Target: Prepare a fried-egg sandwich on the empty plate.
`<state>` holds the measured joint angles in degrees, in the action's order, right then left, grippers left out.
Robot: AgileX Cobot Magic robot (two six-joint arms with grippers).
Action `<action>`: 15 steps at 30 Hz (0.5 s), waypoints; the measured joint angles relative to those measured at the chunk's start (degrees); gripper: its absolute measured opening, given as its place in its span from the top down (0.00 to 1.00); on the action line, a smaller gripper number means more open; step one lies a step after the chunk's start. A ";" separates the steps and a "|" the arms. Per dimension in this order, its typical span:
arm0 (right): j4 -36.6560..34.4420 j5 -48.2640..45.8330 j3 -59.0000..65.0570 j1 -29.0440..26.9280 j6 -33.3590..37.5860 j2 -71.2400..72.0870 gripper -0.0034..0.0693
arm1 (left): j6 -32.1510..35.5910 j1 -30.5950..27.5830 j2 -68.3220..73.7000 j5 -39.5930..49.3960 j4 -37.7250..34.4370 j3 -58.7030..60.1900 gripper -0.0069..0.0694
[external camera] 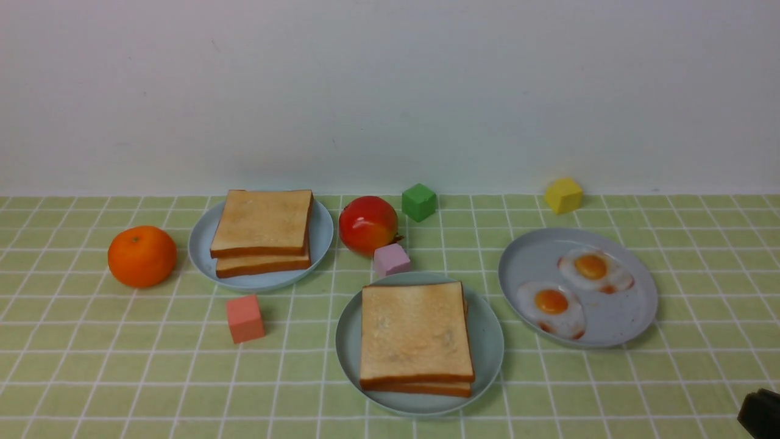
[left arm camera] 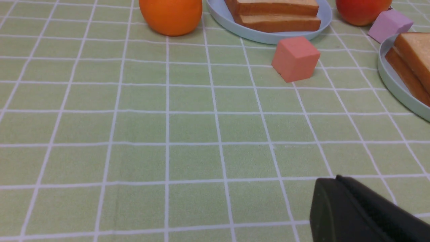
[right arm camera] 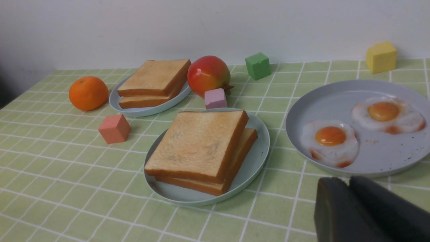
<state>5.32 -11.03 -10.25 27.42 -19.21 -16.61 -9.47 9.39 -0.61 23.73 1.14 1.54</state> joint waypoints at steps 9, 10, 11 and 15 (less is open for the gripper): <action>0.00 -0.04 0.00 0.00 0.00 0.00 0.84 | 0.00 -5.54 0.00 -1.48 1.47 0.12 0.91; 0.00 -0.04 0.00 0.00 0.00 0.00 0.84 | 0.00 -5.61 0.00 -1.53 1.64 0.12 0.91; 0.00 -0.04 0.00 0.00 0.00 0.00 0.83 | -0.02 -5.98 0.00 -1.69 2.84 0.12 0.91; 0.00 -0.16 0.07 0.00 0.00 0.00 0.83 | -0.02 -6.22 0.00 -1.69 5.16 0.12 0.90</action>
<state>5.32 -11.19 -10.18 27.42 -19.21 -16.61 -9.49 3.17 -0.61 22.05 6.29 1.65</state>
